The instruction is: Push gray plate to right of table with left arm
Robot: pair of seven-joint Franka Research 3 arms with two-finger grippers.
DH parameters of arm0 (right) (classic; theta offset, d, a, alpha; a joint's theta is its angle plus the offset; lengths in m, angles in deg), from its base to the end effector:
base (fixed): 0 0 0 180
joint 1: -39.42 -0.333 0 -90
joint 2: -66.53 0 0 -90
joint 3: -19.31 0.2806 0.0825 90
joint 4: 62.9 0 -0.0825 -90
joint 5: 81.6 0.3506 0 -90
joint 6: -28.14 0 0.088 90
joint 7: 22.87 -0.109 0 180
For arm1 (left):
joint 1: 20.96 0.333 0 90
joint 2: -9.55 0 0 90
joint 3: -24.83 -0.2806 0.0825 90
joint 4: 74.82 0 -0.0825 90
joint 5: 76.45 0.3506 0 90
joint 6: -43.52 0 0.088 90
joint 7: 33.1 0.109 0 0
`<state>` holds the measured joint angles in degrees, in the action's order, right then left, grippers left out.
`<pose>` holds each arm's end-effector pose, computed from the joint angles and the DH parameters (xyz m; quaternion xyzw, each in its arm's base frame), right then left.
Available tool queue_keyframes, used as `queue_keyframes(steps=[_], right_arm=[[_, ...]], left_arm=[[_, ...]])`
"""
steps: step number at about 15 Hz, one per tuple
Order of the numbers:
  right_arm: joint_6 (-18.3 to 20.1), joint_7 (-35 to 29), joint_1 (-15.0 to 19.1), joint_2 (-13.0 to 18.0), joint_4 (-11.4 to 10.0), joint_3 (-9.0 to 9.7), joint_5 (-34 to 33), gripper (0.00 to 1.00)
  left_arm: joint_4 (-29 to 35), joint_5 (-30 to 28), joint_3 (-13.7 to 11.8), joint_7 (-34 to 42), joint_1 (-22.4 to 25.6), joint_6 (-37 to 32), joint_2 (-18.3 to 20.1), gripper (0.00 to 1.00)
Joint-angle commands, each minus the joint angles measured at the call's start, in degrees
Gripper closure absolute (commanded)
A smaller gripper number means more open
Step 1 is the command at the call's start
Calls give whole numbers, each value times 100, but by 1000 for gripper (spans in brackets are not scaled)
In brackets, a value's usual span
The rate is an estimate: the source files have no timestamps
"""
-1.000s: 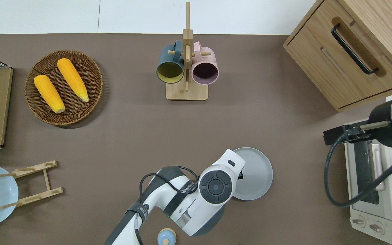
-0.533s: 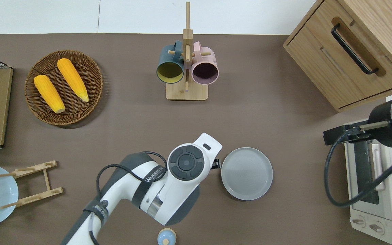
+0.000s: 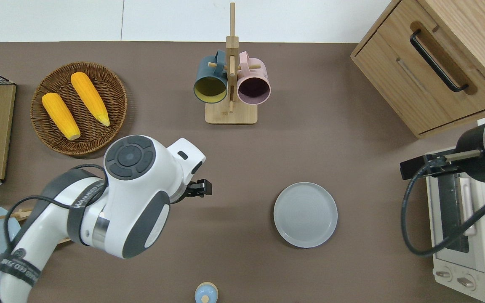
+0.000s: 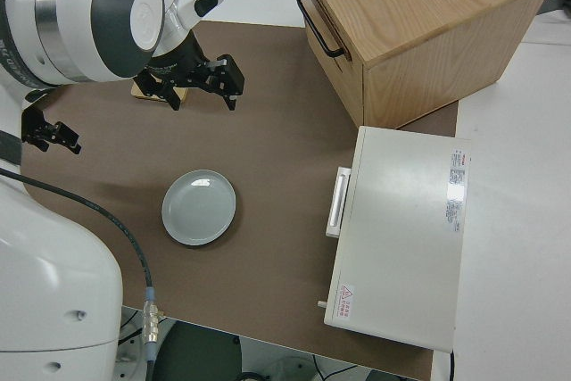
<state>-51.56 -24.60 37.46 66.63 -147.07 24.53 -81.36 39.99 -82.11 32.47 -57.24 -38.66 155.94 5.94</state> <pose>0.4976 0.0633 0.6166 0.9981 0.0478 -0.0382 0.0010 0.4709 -0.2296 0.3966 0.9974 0.0106 -0.0677 0.0225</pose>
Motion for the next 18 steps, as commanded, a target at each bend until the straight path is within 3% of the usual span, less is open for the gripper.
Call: queue_keyframes(steps=[1,4,7,10,18], right_arm=[[69,15,64,43,-3,32,46,17],[69,15,64,43,-3,32,46,17],[69,6,64,43,5,23,46,17],[69,15,64,43,-3,32,46,17],[69,15,64,43,-3,32,46,17]], left_arm=[[-90,22,44,663,582,-518,379,9],[-564,57,44,857,934,-957,397,9],[-601,118,44,1130,1145,-994,414,9],[-688,494,9,1201,1155,-1160,458,9],[-1760,531,-167,1376,1392,-2135,450,9]])
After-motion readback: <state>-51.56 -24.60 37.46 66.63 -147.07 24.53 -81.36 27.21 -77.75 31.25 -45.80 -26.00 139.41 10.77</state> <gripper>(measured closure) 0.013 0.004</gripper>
